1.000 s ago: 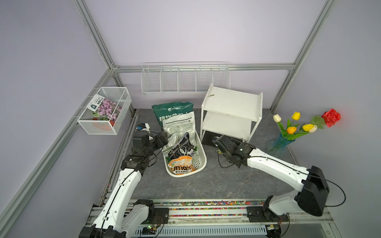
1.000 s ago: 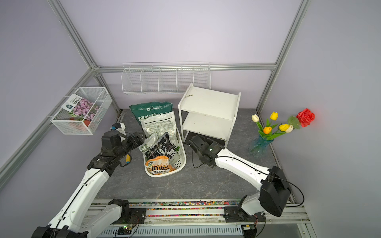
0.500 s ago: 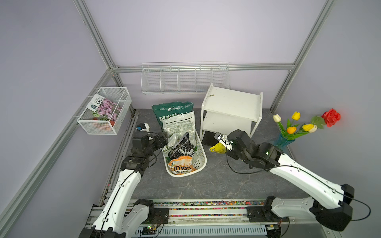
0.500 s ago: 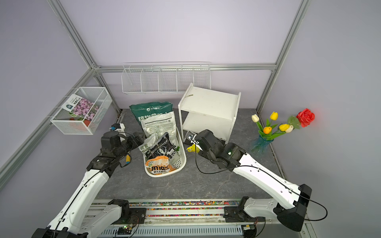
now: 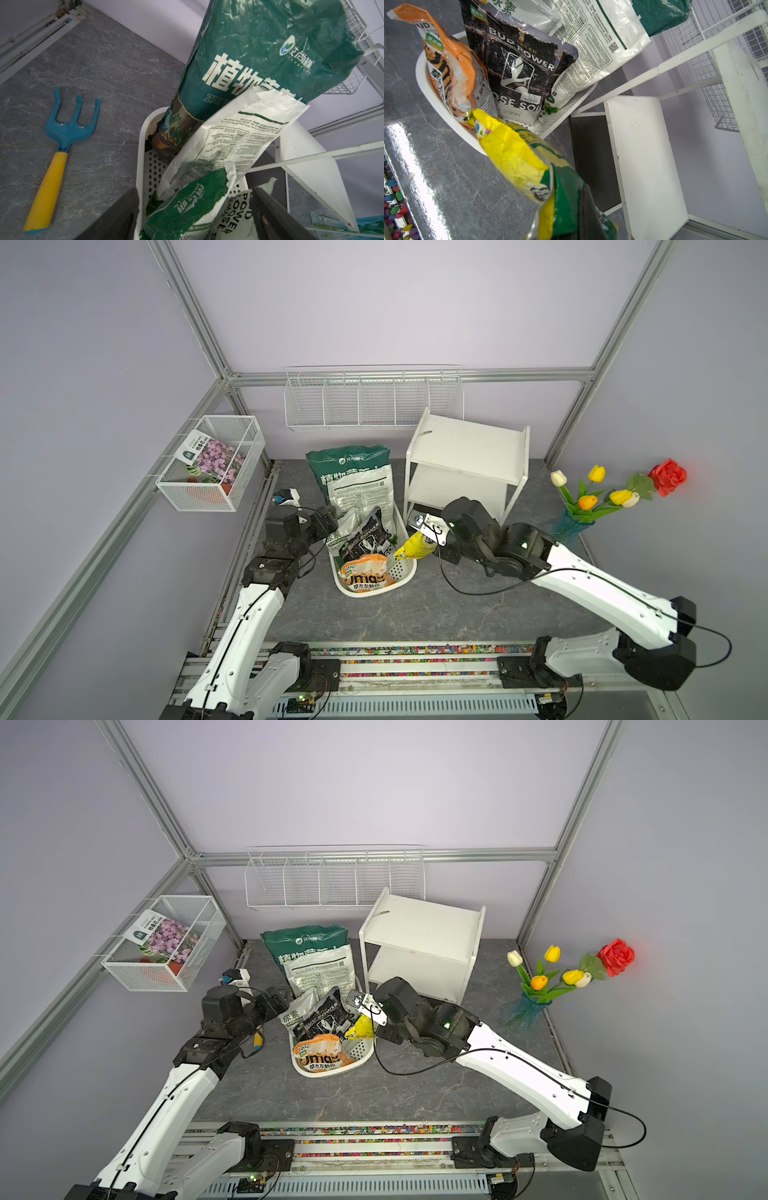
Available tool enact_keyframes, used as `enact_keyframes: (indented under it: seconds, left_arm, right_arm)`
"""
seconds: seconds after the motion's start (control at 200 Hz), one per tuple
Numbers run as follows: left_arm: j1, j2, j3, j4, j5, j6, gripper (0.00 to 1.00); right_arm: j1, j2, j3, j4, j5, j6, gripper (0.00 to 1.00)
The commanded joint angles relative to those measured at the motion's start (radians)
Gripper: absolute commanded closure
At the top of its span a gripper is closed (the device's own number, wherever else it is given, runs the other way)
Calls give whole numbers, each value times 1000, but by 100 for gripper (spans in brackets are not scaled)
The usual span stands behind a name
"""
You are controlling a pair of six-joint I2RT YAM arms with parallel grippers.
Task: Take down the fertilizer bag from the shelf
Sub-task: Place the fertilizer bag in the storage box.
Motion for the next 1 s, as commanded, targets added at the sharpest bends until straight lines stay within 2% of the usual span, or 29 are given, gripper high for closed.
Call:
enact_keyframes:
  seconds: [0.0,0.13,0.285,0.455,0.57,0.65,0.835,0.995]
  left_arm:
    - [7,-12,-13,5,-9,21,12]
    - [7,-12,-14,3,-12,28,13]
    - [7,-19,-23,2,-13,28,13]
    - [7,-33,-33,2,-18,26,13]
    - [7,-36,-35,-2,-20,30,12]
    - [7,-36,-32,-2,-20,30,12]
    - [7,-42,-35,-4,-21,27,13]
    - [7,-45,-38,-9,-26,25,13]
  right_arm:
    - [16,-8,-20,157,-24,-13,100]
    - [21,6,-87,264,2,-77,100]
    - [18,4,-181,414,-31,-154,100]
    - [-4,40,-168,363,-100,-183,100]
    - [-55,49,-182,361,-211,-186,100]
    - [-79,64,-213,386,-275,-247,100]
    - [-79,119,-251,439,-277,-378,100]
    - [-76,156,-250,454,-297,-426,100]
